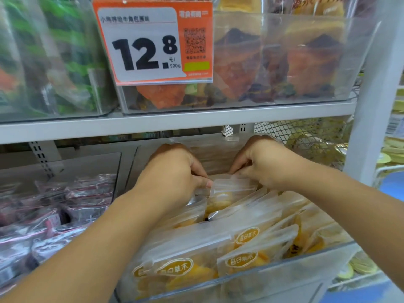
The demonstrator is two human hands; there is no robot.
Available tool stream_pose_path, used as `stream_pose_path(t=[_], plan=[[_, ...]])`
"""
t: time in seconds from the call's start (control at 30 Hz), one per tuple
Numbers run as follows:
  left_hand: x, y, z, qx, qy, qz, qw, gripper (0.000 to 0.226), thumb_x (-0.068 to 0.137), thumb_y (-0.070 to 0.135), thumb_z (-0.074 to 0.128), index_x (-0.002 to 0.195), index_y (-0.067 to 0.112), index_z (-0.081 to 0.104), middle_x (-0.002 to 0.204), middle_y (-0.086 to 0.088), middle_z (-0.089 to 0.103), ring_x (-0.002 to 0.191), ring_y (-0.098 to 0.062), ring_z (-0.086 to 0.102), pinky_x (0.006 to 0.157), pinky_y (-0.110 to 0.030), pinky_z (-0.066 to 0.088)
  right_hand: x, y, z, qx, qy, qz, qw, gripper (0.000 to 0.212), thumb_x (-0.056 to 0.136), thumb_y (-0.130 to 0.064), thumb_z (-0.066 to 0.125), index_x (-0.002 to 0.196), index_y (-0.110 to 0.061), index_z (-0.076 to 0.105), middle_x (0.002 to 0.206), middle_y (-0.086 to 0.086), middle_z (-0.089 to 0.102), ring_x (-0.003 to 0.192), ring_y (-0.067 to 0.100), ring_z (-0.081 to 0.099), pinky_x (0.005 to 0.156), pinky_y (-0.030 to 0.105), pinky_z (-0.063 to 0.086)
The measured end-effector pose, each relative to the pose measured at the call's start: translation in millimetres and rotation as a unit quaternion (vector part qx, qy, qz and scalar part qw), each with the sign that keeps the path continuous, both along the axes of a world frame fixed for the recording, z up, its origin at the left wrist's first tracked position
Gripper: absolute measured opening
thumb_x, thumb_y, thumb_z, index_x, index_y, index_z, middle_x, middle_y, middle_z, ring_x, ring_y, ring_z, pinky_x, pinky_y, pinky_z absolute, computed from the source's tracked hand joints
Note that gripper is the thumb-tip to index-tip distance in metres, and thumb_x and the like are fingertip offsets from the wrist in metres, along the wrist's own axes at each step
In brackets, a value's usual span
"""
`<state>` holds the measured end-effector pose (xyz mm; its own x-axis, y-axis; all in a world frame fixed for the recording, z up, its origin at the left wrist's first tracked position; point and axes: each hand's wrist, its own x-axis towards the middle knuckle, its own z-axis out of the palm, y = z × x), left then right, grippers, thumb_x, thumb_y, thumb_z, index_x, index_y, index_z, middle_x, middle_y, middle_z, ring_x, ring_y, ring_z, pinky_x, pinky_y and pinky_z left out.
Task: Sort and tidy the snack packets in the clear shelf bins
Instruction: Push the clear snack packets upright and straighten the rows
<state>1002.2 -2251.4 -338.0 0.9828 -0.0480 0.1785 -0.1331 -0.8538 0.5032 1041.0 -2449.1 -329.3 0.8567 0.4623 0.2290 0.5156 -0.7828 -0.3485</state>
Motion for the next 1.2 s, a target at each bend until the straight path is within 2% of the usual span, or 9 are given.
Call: stream_pose_path(t=[0.2, 0.37, 0.57, 0.67, 0.8, 0.9, 1.0, 1.1, 1.2], plan=[[-3, 5, -1, 0.002, -0.027, 0.011, 1.0, 0.02, 0.076, 0.052, 0.081, 0.068, 0.034, 0.079, 0.058, 0.015, 0.068, 0.06, -0.001, 0.06, 0.054, -0.019, 0.042, -23, -7, 9, 0.014, -0.059, 0.042, 0.997, 0.012, 0.084, -0.032, 0.079, 0.094, -0.028, 0.08, 0.081, -0.016, 0.072, 0.077, -0.001, 0.064, 0.072, 0.016, 0.05], [-5, 6, -3, -0.057, -0.026, 0.003, 0.998, 0.019, 0.081, 0.052, 0.076, 0.075, 0.035, 0.08, 0.064, 0.02, 0.069, 0.063, 0.006, 0.06, 0.049, -0.007, 0.036, -18, -2, 13, -0.059, -0.09, 0.034, 0.994, 0.024, 0.073, -0.036, 0.087, 0.095, -0.031, 0.077, 0.06, -0.013, 0.057, 0.053, 0.0, 0.051, 0.06, 0.024, 0.048], [-8, 10, -3, -0.106, -0.001, -0.036, 0.994, 0.012, 0.08, 0.048, 0.078, 0.073, 0.038, 0.08, 0.074, 0.027, 0.072, 0.075, 0.014, 0.062, 0.063, -0.007, 0.042, -14, 3, 14, -0.113, 0.054, 0.01, 0.992, 0.016, 0.074, -0.035, 0.086, 0.077, -0.021, 0.078, 0.073, -0.008, 0.072, 0.068, 0.008, 0.064, 0.066, 0.026, 0.055], [-11, 9, -1, -0.079, -0.01, -0.048, 0.996, 0.014, 0.082, 0.044, 0.077, 0.069, 0.039, 0.078, 0.071, 0.027, 0.071, 0.075, 0.012, 0.063, 0.065, -0.012, 0.044, -13, 9, 15, -0.182, -0.029, 0.027, 0.983, 0.008, 0.083, -0.026, 0.074, 0.081, -0.019, 0.079, 0.08, -0.006, 0.073, 0.076, 0.014, 0.065, 0.072, 0.033, 0.056], [-10, 3, 4, -0.03, -0.013, -0.056, 0.998, 0.016, 0.083, 0.04, 0.078, 0.068, 0.036, 0.079, 0.069, 0.023, 0.072, 0.072, 0.004, 0.065, 0.066, -0.016, 0.047, -12, 4, 16, -0.247, -0.171, 0.013, 0.954, 0.01, 0.081, -0.026, 0.071, 0.077, -0.017, 0.074, 0.077, 0.0, 0.068, 0.073, 0.025, 0.063, 0.061, 0.035, 0.056], [-8, 2, 3, 0.001, 0.01, -0.055, 0.998, 0.02, 0.084, 0.046, 0.076, 0.067, 0.035, 0.079, 0.067, 0.018, 0.072, 0.072, -0.001, 0.066, 0.073, -0.026, 0.054, -11, 6, 15, -0.221, -0.081, 0.023, 0.972, 0.015, 0.079, -0.031, 0.077, 0.074, -0.017, 0.073, 0.068, -0.002, 0.067, 0.067, 0.018, 0.061, 0.065, 0.037, 0.057], [-13, 1, 2, -0.005, -0.018, -0.064, 0.998, 0.048, 0.086, 0.064, 0.061, 0.063, 0.023, 0.07, 0.053, 0.014, 0.061, 0.054, -0.002, 0.056, 0.061, -0.028, 0.048, -13, 0, 17, -0.18, -0.008, 0.023, 0.983, 0.016, 0.08, -0.036, 0.081, 0.078, -0.021, 0.074, 0.065, -0.008, 0.064, 0.061, 0.005, 0.055, 0.066, 0.033, 0.053], [-26, 1, 3, 0.02, -0.067, -0.103, 0.992, 0.055, 0.06, 0.086, 0.061, 0.09, 0.04, 0.059, 0.083, 0.018, 0.067, 0.081, 0.004, 0.061, 0.074, -0.027, 0.051, -27, -8, 21, -0.141, -0.056, 0.025, 0.988, 0.013, 0.084, -0.037, 0.077, 0.091, -0.029, 0.07, 0.077, -0.012, 0.063, 0.068, -0.001, 0.052, 0.067, 0.03, 0.05], [-29, -2, 2, 0.059, -0.093, -0.115, 0.987, 0.038, 0.068, 0.062, 0.077, 0.084, 0.042, 0.05, 0.085, 0.015, 0.064, 0.086, -0.009, 0.062, 0.078, -0.039, 0.054, -42, -17, 22, -0.056, -0.071, 0.043, 0.995, 0.016, 0.079, -0.038, 0.081, 0.081, -0.028, 0.068, 0.075, -0.01, 0.066, 0.066, 0.001, 0.058, 0.064, 0.026, 0.049]])
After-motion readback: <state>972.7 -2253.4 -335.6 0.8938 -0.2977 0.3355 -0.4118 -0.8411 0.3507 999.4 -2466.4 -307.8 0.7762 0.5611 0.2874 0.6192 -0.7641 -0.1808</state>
